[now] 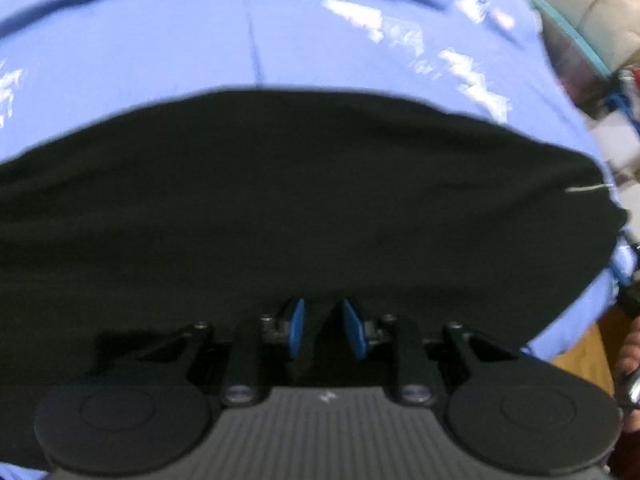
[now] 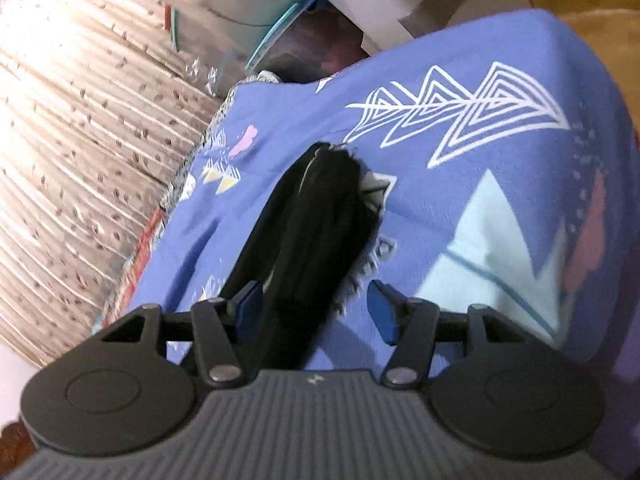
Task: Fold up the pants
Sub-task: 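Grasp the zipper end with the right gripper while the left gripper holds the fabric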
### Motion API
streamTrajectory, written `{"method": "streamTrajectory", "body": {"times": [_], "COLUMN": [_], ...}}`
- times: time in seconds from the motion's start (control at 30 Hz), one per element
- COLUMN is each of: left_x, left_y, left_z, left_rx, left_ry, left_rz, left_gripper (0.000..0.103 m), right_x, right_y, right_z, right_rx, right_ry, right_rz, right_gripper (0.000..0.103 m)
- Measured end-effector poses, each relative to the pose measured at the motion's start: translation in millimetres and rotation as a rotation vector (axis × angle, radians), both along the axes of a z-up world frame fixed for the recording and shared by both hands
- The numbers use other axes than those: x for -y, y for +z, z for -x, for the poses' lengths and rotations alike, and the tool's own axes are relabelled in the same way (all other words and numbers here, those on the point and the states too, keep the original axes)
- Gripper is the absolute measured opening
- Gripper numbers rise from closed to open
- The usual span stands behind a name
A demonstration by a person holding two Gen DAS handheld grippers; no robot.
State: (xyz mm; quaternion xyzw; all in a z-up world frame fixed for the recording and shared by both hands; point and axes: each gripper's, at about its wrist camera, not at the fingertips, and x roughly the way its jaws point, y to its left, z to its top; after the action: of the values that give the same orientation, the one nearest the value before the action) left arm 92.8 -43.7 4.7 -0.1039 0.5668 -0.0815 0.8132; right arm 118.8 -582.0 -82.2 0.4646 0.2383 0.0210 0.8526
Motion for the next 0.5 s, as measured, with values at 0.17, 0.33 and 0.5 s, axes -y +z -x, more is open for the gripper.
{"method": "streamTrajectory", "body": {"times": [0.17,0.33,0.5], "left_x": [-9,-9,-19], "left_y": [3,7,20], "left_z": [8,10,21], "left_rx": [-0.009,0.002,0.057], "left_ry": [0.025,0.039,0.056], "left_rz": [0.031,0.047,0.11], "left_gripper": [0.023,0.023,0.024], "right_x": [11,3,-47], "right_y": [3,16,72], "right_z": [-24,-47,-40], "right_rx": [0.029,-0.008,0.132], "right_ry": [-0.05,0.007,0.135], "right_rz": [-0.057,0.003,0.218], "right_gripper": [0.06,0.022,0.02]}}
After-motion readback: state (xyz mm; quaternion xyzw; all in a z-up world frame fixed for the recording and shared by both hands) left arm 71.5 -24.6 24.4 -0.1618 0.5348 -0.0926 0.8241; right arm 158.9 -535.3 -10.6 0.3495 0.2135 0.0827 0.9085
